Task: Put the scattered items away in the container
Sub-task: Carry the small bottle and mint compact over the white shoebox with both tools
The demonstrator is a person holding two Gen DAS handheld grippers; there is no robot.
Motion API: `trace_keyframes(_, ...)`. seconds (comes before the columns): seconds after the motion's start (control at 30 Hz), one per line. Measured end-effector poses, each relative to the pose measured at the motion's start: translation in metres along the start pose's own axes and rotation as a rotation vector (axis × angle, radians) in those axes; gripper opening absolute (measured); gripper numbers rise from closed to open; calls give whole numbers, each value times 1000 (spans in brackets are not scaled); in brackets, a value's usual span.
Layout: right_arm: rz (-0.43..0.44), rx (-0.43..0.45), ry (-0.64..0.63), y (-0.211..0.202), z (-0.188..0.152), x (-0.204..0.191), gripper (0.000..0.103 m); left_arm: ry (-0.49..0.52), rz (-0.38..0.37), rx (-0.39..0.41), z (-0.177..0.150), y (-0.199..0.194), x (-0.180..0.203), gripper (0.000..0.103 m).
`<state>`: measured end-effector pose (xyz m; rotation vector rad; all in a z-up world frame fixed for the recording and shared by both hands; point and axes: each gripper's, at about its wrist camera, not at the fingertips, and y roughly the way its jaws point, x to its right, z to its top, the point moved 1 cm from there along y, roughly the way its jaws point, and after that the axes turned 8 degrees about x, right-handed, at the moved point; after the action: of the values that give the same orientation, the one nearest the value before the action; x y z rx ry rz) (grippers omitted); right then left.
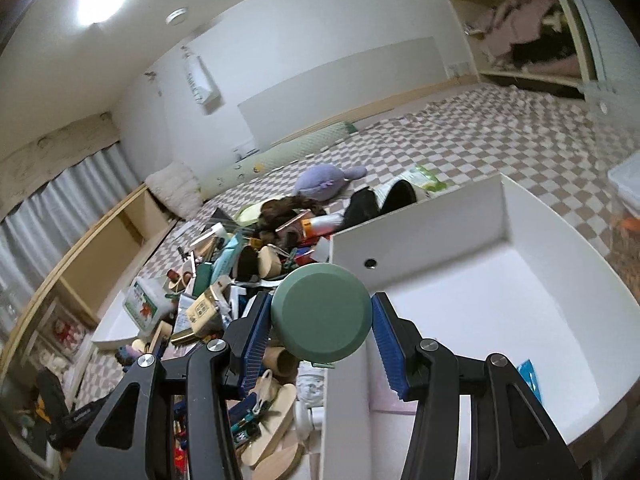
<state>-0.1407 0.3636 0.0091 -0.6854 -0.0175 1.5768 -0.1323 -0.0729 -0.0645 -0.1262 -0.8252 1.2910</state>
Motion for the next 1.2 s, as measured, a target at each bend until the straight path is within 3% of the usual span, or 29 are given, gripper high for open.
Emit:
trace_keyframes(0.37,-60,-14,33,-1,-1,28,51,38,-109,45,25,-11,55,17)
trace_keyframes(0.9,-114,-27,73,-16,-4,76,51,149,-320,63,49,1,183,17)
trace_keyframes(1.2,-129,-38,76,-18,-7,92,51,227,-433,45,46,14,257,17)
